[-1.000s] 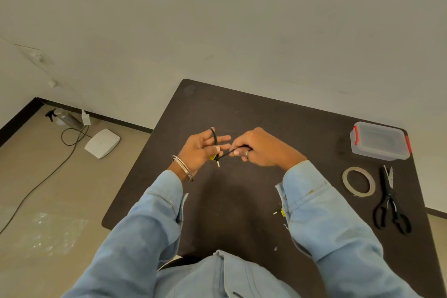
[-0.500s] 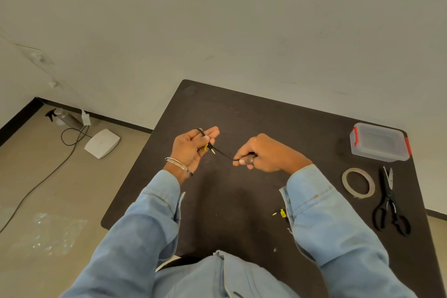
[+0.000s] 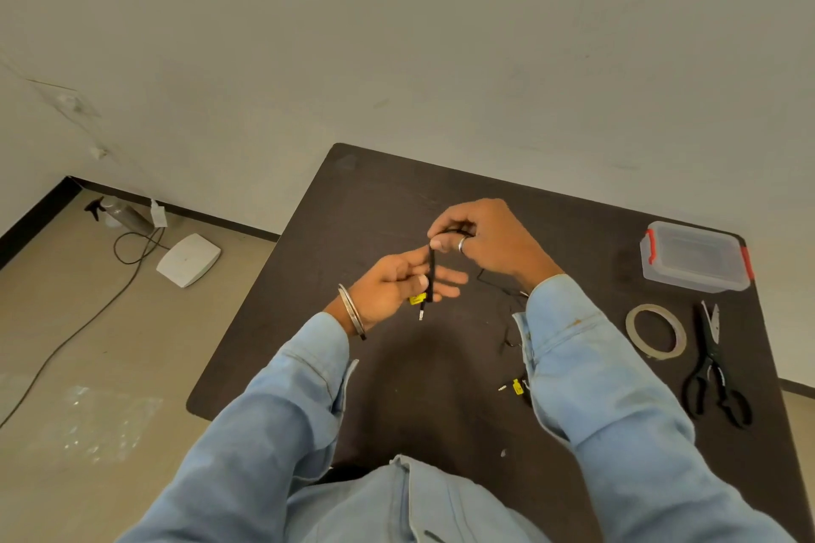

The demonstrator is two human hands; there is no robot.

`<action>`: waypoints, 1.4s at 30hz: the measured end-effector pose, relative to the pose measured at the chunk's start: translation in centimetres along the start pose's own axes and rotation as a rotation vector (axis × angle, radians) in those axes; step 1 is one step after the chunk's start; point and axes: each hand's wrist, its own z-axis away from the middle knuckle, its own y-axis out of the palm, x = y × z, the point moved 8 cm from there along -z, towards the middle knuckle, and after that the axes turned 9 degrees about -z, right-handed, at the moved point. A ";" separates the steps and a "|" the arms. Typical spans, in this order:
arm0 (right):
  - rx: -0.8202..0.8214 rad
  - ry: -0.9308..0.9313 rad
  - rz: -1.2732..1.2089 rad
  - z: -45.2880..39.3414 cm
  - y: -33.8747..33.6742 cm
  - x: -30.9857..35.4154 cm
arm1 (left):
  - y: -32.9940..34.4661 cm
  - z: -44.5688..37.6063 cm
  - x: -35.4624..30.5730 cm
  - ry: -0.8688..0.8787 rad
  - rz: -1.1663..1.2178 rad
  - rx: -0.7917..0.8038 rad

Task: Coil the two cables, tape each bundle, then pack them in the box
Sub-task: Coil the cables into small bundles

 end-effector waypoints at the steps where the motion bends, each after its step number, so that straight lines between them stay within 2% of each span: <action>1: -0.062 0.013 -0.055 -0.1 -0.6 -0.5 | 0.4 0.0 -0.4 0.009 0.030 0.017; 4: -0.209 0.071 -0.194 0.0 -1.7 -2.1 | 0.6 -0.2 -1.0 0.001 0.125 -0.030; 6: -0.242 0.113 -0.250 0.3 -1.5 -3.3 | 0.3 -0.3 -1.0 0.003 0.204 -0.096; 11: -0.250 0.141 -0.285 1.0 -0.3 -4.7 | -1.0 -0.2 -0.6 0.004 0.333 -0.219; 17: -0.220 0.163 -0.312 1.1 0.9 -5.2 | -1.6 -0.1 -0.3 0.020 0.429 -0.297; 23: -0.041 0.265 -0.274 2.2 4.3 -6.0 | -3.2 0.2 0.1 0.030 0.491 -0.443; 26: 0.118 0.334 -0.318 3.3 6.1 -5.8 | -4.3 0.5 0.6 0.018 0.416 -0.517; 30: 0.332 0.340 -0.200 4.5 6.6 -3.9 | -5.4 0.9 1.5 -0.050 0.255 -0.557; 34: 0.429 0.225 -0.020 3.8 5.1 -1.4 | -5.0 0.7 2.0 -0.115 0.126 -0.518; 36: 0.352 0.149 0.071 2.6 3.6 -0.5 | -4.0 0.3 1.6 -0.133 0.024 -0.447; 38: 0.247 0.079 0.119 1.3 1.9 0.4 | -2.6 -0.1 0.8 -0.113 -0.086 -0.309; 42: 0.030 0.045 -0.026 -0.5 -1.2 0.3 | -0.2 -0.2 -0.6 -0.014 -0.024 -0.034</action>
